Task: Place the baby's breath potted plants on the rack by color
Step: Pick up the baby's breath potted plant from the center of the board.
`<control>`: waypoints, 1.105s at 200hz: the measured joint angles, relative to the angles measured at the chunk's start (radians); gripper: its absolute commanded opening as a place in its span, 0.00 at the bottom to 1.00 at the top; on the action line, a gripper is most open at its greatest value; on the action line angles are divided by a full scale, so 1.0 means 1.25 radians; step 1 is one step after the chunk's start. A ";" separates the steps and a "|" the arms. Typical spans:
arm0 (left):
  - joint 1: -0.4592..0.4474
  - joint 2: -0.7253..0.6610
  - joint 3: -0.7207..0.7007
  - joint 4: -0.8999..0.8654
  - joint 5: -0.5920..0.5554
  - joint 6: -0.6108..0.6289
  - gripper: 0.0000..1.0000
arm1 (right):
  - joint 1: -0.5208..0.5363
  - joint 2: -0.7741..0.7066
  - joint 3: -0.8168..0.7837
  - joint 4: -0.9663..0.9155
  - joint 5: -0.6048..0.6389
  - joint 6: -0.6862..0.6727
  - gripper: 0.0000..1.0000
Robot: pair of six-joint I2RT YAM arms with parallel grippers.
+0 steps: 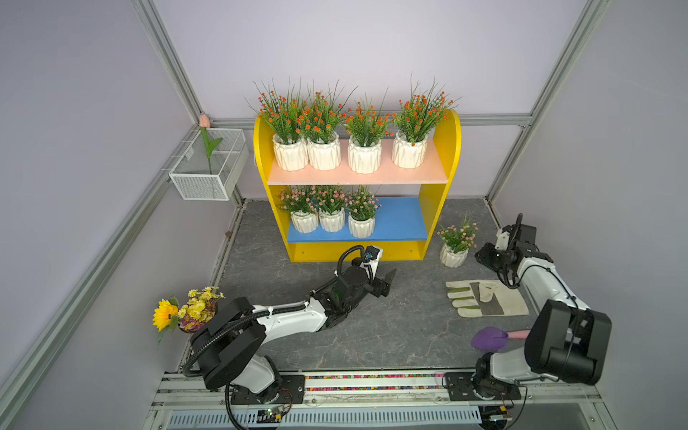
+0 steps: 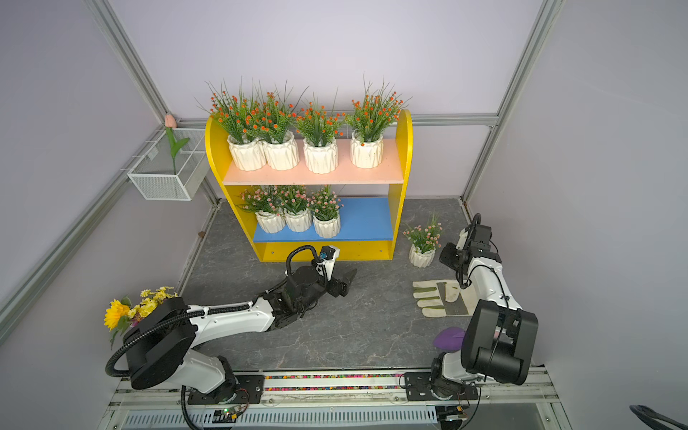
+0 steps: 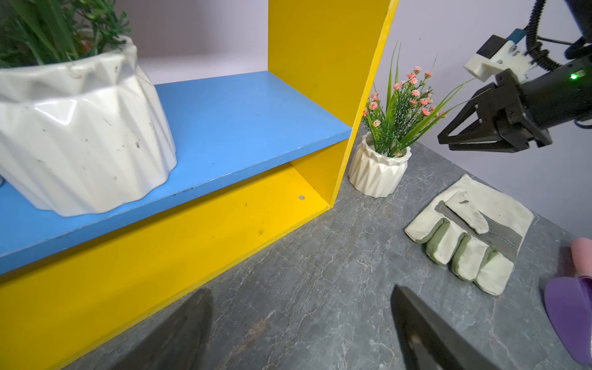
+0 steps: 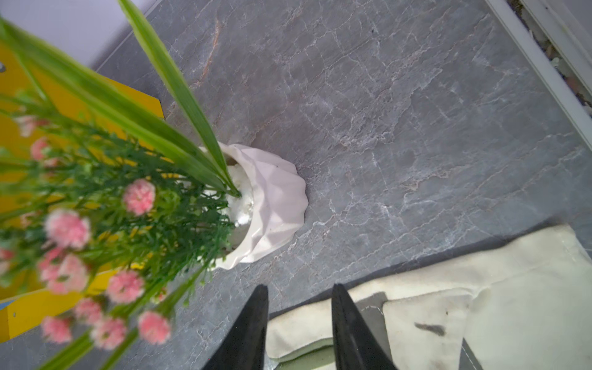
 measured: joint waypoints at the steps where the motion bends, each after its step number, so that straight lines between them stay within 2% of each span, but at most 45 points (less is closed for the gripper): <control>1: 0.000 0.000 0.000 0.001 0.000 0.000 0.89 | 0.000 0.001 0.001 0.000 0.000 0.000 0.36; 98: -0.001 0.028 0.000 0.009 0.004 0.000 0.90 | 0.018 0.127 0.062 0.046 -0.036 0.000 0.36; 183: -0.001 0.050 0.015 0.005 0.010 0.000 0.90 | 0.060 0.171 0.099 0.055 -0.036 0.000 0.36; 221: -0.001 0.048 0.015 0.005 0.013 0.000 0.91 | 0.067 0.197 0.099 0.056 -0.034 0.001 0.30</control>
